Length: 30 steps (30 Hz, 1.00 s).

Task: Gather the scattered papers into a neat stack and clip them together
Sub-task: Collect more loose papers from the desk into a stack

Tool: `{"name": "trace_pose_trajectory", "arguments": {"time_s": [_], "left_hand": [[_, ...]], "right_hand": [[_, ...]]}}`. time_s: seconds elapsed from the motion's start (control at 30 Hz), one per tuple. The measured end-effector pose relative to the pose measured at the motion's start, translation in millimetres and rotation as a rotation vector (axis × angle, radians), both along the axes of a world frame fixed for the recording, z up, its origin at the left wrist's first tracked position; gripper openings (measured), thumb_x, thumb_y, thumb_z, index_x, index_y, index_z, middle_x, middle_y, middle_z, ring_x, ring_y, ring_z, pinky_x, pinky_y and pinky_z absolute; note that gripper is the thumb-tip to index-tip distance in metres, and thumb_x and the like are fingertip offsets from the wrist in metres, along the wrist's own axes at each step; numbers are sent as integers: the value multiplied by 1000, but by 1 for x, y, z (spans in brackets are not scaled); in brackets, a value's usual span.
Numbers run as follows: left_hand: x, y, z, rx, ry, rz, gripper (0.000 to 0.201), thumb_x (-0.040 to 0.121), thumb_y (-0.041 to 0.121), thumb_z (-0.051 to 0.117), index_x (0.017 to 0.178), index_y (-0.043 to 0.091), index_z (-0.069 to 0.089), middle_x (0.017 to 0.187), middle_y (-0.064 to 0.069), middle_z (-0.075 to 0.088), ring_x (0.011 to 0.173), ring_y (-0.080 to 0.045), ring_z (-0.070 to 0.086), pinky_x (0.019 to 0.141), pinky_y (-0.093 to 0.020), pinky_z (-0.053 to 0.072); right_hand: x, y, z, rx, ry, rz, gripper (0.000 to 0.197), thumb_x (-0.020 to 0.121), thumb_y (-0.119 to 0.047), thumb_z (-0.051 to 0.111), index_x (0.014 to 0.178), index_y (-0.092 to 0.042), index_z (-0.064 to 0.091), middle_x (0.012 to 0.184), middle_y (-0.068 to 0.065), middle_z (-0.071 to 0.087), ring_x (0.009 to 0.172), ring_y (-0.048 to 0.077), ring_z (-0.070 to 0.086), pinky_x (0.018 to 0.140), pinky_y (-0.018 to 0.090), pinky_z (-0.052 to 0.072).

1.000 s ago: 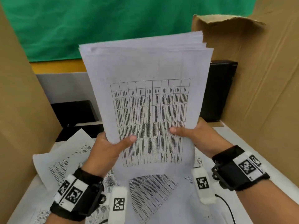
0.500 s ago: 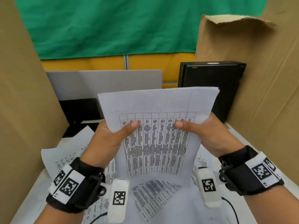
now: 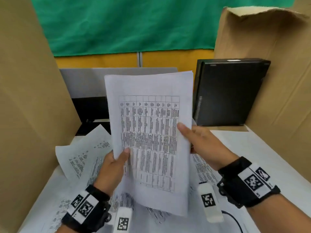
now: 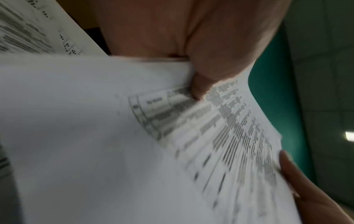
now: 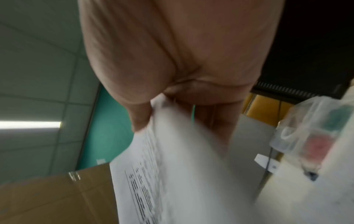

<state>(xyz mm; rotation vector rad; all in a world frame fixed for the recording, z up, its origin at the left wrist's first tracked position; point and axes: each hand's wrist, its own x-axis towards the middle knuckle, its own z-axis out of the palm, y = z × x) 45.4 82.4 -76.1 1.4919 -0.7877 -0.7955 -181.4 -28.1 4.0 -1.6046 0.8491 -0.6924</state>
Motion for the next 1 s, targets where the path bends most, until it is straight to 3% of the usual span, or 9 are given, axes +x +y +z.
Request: {"name": "trace_pose_trajectory", "arguments": {"time_s": [0.1, 0.27, 0.37, 0.5, 0.6, 0.73, 0.8, 0.9, 1.0], "left_hand": [[22, -9, -5, -83, 207, 224, 20, 101, 24, 52, 92, 22, 70, 85, 3, 76, 81, -18, 70, 75, -33, 54], [69, -6, -73, 88, 502, 339, 18, 96, 6, 47, 90, 3, 64, 42, -2, 58, 33, -16, 52, 41, -20, 44], [87, -6, -98, 152, 504, 313, 17, 96, 5, 40, 98, 4, 56, 63, -7, 54, 49, -18, 51, 38, -20, 44], [89, -12, -104, 136, 519, 244, 15, 101, 15, 40, 100, 8, 54, 82, -9, 55, 67, -22, 55, 48, -26, 50], [79, -9, -95, 105, 535, 186, 18, 101, 12, 39, 94, 5, 54, 75, -10, 58, 65, -21, 55, 40, -19, 51], [94, -4, -84, -116, 739, -30, 29, 99, 11, 31, 84, 5, 55, 50, -1, 59, 43, -15, 56, 40, -19, 47], [106, 0, -89, -367, 729, -200, 42, 102, 22, 27, 119, -2, 56, 88, -12, 70, 74, -23, 68, 70, -32, 55], [139, 7, -133, -477, 759, -277, 57, 101, 32, 35, 144, -5, 35, 129, -22, 57, 115, -33, 57, 103, -43, 39], [115, 9, -115, -237, 908, -220, 46, 79, 33, 63, 112, 2, 55, 77, -11, 69, 64, -23, 67, 67, -35, 56]], "right_hand": [[18, -8, -2, 193, 97, 0, 77, 91, -77, 28, 115, -17, 69, 100, 14, 79, 92, 34, 77, 79, 40, 58], [59, -4, -71, 379, 391, -29, 57, 94, -52, 59, 129, -8, 56, 113, 11, 70, 96, 30, 74, 84, 45, 62], [92, 14, -106, 475, 424, -35, 57, 90, -41, 70, 130, -4, 52, 120, 12, 64, 89, 27, 75, 77, 41, 64], [129, 27, -129, 421, 455, -36, 46, 78, -32, 80, 109, -1, 63, 84, 8, 67, 53, 18, 59, 50, 26, 50], [146, 31, -131, 226, 588, 74, 16, 84, -23, 71, 87, -9, 63, 82, 6, 63, 67, 16, 58, 58, 25, 46], [119, -1, -97, 0, 732, 112, 24, 91, -19, 66, 107, 0, 66, 98, 13, 67, 80, 21, 62, 52, 13, 40], [90, -22, -78, 31, 758, -10, 40, 82, -18, 76, 114, 2, 63, 109, 13, 66, 92, 24, 64, 68, 23, 49], [61, -47, -83, 14, 971, -82, 72, 74, -33, 84, 131, 0, 54, 131, 12, 59, 122, 30, 59, 92, 28, 48], [54, -44, -106, -33, 1139, -104, 120, 55, -56, 87, 149, -8, 30, 150, 12, 44, 138, 33, 44, 111, 42, 42]]}}
